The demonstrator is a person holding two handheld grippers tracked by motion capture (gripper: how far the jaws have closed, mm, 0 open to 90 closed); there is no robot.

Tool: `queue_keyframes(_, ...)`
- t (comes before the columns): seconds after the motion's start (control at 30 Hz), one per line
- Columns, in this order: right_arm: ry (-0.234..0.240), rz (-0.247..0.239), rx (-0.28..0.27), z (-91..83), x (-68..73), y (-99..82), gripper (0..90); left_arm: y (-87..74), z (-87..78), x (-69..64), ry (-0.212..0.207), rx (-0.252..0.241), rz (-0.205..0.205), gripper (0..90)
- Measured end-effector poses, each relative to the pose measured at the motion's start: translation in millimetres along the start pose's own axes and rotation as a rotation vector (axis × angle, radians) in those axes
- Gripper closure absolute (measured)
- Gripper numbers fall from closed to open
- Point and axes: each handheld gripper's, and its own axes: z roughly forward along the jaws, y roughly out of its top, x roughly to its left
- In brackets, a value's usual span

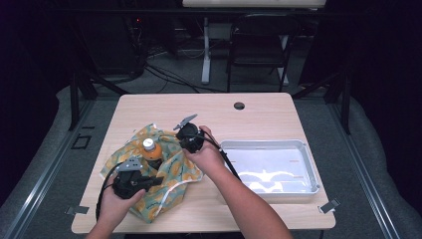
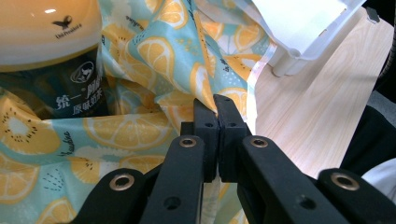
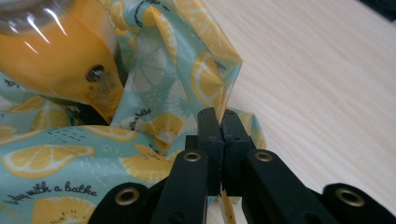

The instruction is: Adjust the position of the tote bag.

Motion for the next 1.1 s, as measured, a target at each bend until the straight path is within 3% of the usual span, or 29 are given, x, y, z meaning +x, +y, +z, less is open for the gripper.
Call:
queue_keyframes(0.57,0.027,0.072,0.079,22.3,-3.8,-27.2,89.4,-4.6,14.7,-1.5,-0.005,0.062,0.0,89.2)
queue_keyframes(0.77,0.028,0.076,0.123,29.7,-6.0,-36.5,89.5,-5.1,17.8,-2.5,-0.007,0.08,0.005,88.2)
queue_keyframes(0.93,0.01,0.075,0.129,30.6,-7.1,-40.3,89.5,-4.1,10.7,-0.8,-0.014,0.056,-0.021,80.9)
queue_keyframes(1.1,-0.004,0.078,0.138,30.8,-10.8,-43.3,89.5,0.3,-3.9,3.0,0.006,0.008,-0.028,76.0)
